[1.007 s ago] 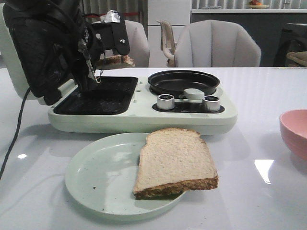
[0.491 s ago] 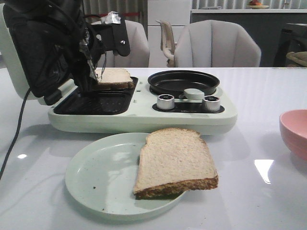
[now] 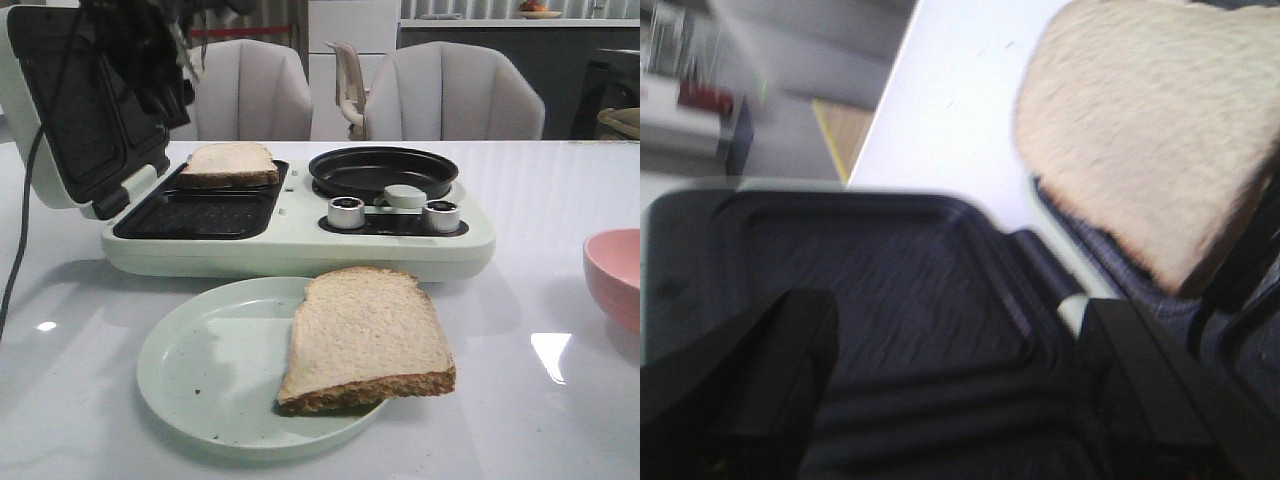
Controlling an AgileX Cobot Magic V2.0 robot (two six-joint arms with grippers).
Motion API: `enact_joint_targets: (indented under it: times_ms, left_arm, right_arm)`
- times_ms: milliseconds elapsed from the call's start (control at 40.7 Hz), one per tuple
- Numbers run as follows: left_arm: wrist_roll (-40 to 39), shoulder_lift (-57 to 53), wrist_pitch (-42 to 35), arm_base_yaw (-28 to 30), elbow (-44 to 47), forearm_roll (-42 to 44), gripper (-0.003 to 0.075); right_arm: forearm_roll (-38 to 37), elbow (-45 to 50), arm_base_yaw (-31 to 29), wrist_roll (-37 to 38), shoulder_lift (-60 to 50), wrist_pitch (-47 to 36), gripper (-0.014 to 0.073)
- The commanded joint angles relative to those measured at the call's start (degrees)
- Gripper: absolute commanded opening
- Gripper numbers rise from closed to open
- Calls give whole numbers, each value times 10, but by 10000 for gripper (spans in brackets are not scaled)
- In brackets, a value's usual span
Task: Make breakfast with bread and shrimp
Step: 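Reach the right gripper to the remaining bread slice and grasp it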
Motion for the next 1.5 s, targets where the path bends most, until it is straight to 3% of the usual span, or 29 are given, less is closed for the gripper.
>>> enact_joint_targets:
  times_ms: [0, 147, 319, 491, 712, 933, 1252, 1473]
  left_arm:
    - [-4, -65, 84, -31, -19, -37, 549]
    - [-4, -119, 176, -76, -18, -110, 549]
    - [21, -207, 231, -117, -14, -232, 549]
    - [59, -303, 237, -124, 32, -356, 549]
    - [70, -425, 231, -124, 140, -455, 549]
    - [70, -520, 170, -124, 228, -550, 549]
    - [70, -551, 143, -124, 272, -573, 549]
    - [70, -547, 130, -124, 273, -574, 548]
  right_arm:
    - [2, -15, -3, -2, 3, -36, 570]
    - [2, -15, -3, -2, 3, -36, 570]
    - [2, -15, -3, -2, 3, -36, 570]
    - [2, -15, -3, -2, 3, -36, 570]
    - [24, -15, -3, -2, 12, -38, 570]
    - [164, -15, -1, -36, 83, 5, 569]
    - [431, -15, -1, -250, 238, 53, 569]
    - [527, -15, 22, -336, 346, 57, 569]
